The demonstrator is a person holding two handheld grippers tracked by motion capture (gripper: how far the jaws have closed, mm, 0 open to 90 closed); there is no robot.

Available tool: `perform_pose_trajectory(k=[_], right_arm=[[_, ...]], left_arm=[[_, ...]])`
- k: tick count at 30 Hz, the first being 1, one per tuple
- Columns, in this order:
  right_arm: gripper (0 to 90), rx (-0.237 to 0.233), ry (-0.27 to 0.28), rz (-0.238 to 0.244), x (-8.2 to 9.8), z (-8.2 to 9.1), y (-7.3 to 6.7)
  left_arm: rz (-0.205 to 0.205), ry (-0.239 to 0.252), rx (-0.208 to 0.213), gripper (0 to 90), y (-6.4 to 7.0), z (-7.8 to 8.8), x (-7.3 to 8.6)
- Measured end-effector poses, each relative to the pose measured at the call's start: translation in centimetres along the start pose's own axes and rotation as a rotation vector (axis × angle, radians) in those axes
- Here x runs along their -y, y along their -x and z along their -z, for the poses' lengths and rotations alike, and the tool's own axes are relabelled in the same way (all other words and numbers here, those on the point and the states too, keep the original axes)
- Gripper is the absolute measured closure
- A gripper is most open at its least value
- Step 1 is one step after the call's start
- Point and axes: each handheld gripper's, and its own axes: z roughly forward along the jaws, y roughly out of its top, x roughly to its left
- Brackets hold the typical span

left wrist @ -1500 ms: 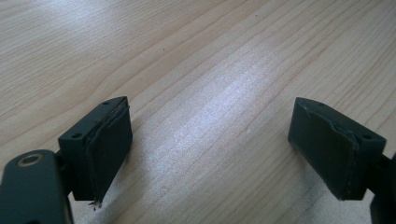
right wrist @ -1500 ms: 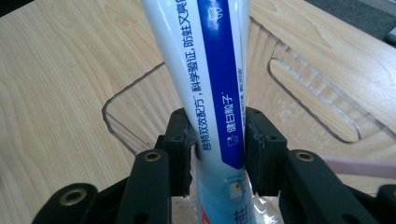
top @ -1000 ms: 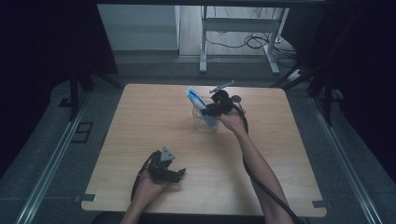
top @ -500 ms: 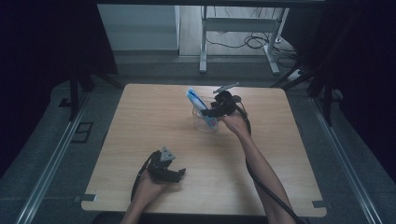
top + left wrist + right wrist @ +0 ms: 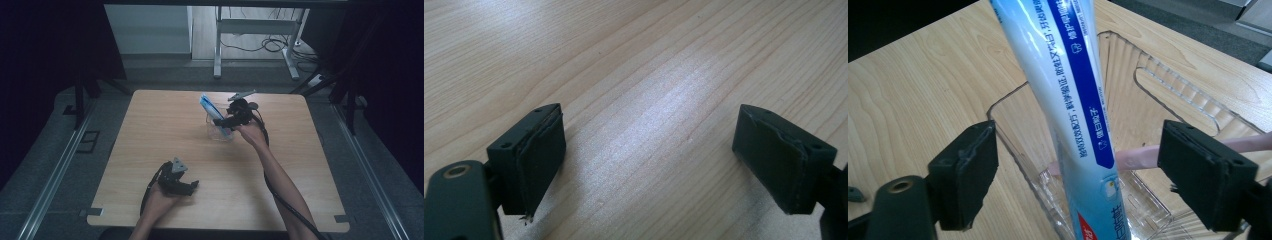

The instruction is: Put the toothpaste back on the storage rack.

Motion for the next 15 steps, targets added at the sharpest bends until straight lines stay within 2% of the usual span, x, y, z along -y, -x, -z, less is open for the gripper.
perform_pose_trajectory(k=[15], right_arm=[[12.8, -0.011, -0.005, 0.037, -0.3, 1.6, -1.2]], left_arm=[[0.0, 0.001, 0.001, 13.9, 0.0, 0.0, 0.0]])
